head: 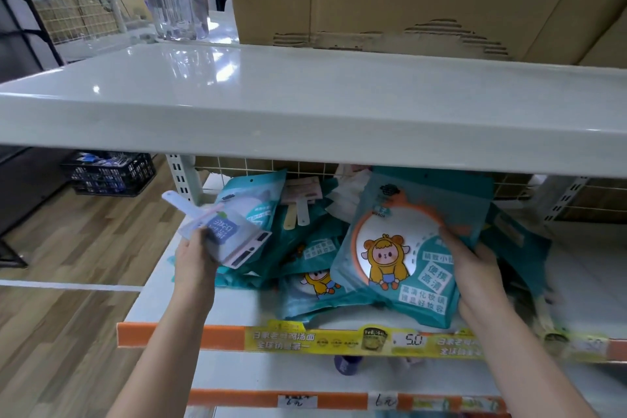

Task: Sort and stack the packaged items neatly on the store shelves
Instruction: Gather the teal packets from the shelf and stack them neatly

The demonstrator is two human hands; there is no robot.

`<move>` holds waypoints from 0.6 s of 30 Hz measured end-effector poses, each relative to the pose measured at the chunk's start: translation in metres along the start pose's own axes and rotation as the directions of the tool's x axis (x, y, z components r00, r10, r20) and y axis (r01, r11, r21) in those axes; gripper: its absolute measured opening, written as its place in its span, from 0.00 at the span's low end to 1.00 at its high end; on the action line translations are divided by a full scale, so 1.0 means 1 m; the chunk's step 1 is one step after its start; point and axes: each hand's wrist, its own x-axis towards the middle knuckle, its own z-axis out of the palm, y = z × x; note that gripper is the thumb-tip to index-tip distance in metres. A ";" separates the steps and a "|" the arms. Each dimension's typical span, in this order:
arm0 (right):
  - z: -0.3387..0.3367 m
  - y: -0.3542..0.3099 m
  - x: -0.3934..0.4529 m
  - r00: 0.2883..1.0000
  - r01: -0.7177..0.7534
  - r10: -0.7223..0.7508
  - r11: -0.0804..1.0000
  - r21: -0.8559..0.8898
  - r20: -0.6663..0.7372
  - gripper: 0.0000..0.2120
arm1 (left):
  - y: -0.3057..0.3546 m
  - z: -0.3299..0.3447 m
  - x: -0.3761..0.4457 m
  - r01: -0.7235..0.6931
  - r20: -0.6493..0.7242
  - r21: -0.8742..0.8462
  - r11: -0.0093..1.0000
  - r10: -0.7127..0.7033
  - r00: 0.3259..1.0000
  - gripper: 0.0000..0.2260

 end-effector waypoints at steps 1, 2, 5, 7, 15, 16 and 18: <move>-0.004 0.000 0.000 1.000 -0.008 0.008 1.000 0.001 -0.013 0.15 | -0.001 0.007 -0.007 0.000 0.046 -0.007 1.000 0.000 0.999 0.07; -0.009 0.001 0.001 1.000 -0.014 0.014 1.000 -0.001 -0.023 0.15 | -0.002 0.014 -0.013 0.000 0.085 -0.010 1.000 0.001 0.996 0.08; -0.027 0.000 0.002 0.999 -0.034 0.034 0.999 -0.006 -0.038 0.17 | -0.009 0.031 -0.031 0.004 0.169 -0.012 1.000 -0.002 0.986 0.07; -0.042 -0.001 0.001 0.997 -0.046 0.045 0.999 -0.003 -0.059 0.15 | -0.017 0.042 -0.044 0.018 0.185 -0.019 1.000 -0.014 0.983 0.07; -0.132 0.003 0.003 0.982 -0.141 0.142 0.990 0.017 -0.122 0.09 | -0.056 0.108 -0.124 0.080 0.354 0.055 0.995 -0.094 0.931 0.08; -0.147 0.002 0.005 0.981 -0.147 0.150 0.989 0.030 -0.127 0.07 | -0.062 0.117 -0.134 0.082 0.362 0.087 0.993 -0.109 0.926 0.09; -0.177 -0.002 0.007 0.974 -0.170 0.176 0.984 0.054 -0.139 0.04 | -0.077 0.138 -0.158 0.095 0.365 0.160 0.983 -0.148 0.919 0.09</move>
